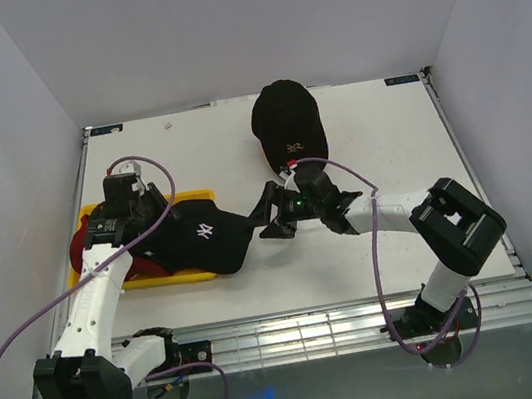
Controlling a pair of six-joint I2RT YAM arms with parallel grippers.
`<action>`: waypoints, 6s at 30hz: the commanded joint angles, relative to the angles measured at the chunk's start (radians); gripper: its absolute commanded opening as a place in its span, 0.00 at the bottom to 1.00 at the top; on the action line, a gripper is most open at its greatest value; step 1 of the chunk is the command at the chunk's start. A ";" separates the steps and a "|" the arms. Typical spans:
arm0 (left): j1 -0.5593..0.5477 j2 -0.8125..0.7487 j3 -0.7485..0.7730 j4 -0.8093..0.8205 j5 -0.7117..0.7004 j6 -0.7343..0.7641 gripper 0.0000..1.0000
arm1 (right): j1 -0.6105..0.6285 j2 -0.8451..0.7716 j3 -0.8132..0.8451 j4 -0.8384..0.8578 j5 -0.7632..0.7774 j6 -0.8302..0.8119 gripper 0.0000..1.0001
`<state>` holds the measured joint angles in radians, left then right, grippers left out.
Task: Stack the hats
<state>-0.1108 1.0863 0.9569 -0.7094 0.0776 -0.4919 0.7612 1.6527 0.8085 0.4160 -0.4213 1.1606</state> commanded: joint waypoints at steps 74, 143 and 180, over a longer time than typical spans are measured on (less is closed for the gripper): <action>-0.012 0.027 0.617 -0.093 0.037 0.009 0.71 | -0.194 -0.243 0.313 0.267 0.797 0.016 0.08; -0.030 0.018 0.545 -0.075 0.017 0.038 0.72 | -0.114 -0.148 -0.222 0.636 0.805 0.201 0.08; -0.041 0.011 0.520 -0.081 -0.022 0.055 0.72 | -0.177 -0.045 -0.335 0.460 0.670 0.395 0.08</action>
<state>-0.1467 1.1202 1.4723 -0.7929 0.0731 -0.4519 0.5888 1.5684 0.4808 1.0424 0.2615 1.5467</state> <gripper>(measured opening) 0.722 0.103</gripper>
